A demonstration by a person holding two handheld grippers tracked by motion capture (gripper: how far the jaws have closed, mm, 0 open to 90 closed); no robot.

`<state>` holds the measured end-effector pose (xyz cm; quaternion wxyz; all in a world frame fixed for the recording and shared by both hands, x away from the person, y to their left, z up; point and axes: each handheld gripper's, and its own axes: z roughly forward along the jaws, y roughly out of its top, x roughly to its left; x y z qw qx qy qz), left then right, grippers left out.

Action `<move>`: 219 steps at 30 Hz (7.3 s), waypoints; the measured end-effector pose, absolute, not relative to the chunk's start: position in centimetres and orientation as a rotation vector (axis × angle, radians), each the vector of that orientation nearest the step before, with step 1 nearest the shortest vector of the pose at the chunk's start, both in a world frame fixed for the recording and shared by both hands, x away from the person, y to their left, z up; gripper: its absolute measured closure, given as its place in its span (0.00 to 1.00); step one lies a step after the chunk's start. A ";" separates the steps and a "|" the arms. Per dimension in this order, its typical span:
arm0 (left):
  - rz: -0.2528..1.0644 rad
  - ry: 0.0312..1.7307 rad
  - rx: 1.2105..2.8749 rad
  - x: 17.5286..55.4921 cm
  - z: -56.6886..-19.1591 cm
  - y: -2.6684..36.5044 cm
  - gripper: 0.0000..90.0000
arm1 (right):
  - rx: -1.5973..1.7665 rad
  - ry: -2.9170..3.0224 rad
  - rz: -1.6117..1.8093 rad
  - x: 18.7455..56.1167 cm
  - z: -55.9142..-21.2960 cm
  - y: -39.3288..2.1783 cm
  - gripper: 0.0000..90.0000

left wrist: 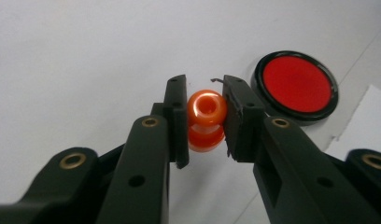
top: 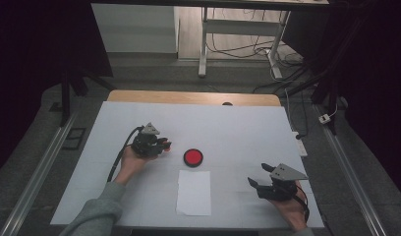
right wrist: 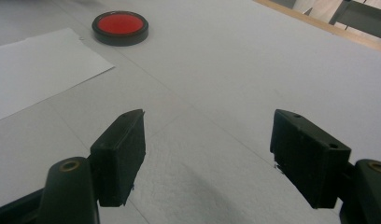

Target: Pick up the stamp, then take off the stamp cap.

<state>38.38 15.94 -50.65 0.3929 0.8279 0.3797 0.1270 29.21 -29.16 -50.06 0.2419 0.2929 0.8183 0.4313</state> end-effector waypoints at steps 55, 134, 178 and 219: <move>0.186 0.782 1.957 34.2 -45.9 14.9 0.81 | 0.834 2.223 1.168 29.5 -50.3 -29.3 0.29; 0.082 0.632 1.996 30.6 -46.2 9.9 0.81 | 0.741 2.253 1.244 29.0 -49.3 -25.6 0.34; 0.072 0.619 2.004 31.3 -46.5 9.3 0.81 | 0.625 2.325 1.298 29.1 -48.6 -20.3 0.35; 0.050 0.619 2.018 31.6 -47.1 8.8 0.81 | 0.510 2.406 1.325 29.3 -49.1 -14.8 0.35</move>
